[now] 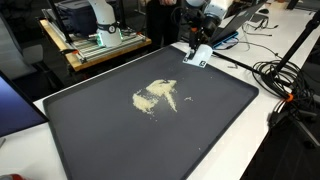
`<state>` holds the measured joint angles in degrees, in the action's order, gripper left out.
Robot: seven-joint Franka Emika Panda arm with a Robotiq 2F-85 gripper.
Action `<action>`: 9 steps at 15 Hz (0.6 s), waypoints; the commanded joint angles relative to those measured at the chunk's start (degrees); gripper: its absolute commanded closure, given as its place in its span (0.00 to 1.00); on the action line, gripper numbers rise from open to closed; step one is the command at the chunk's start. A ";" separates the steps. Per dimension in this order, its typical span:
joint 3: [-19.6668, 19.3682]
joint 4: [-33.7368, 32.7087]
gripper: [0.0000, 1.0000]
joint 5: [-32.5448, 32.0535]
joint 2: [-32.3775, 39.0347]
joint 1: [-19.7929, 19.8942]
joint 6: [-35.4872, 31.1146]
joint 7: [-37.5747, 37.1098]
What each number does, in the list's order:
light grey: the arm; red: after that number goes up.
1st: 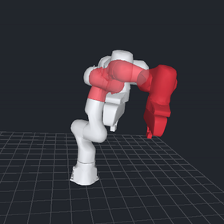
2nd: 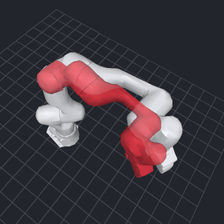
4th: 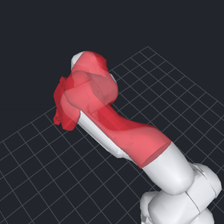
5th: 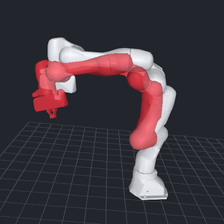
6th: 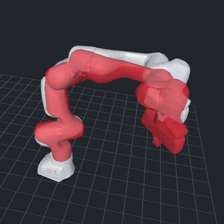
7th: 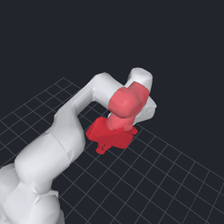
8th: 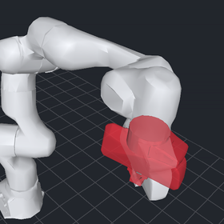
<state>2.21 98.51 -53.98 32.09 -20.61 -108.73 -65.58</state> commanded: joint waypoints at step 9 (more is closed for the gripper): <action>2.51 -6.44 0.99 6.26 3.32 0.68 12.60 9.90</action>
<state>3.89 94.89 -50.07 34.38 -20.46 -98.99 -58.37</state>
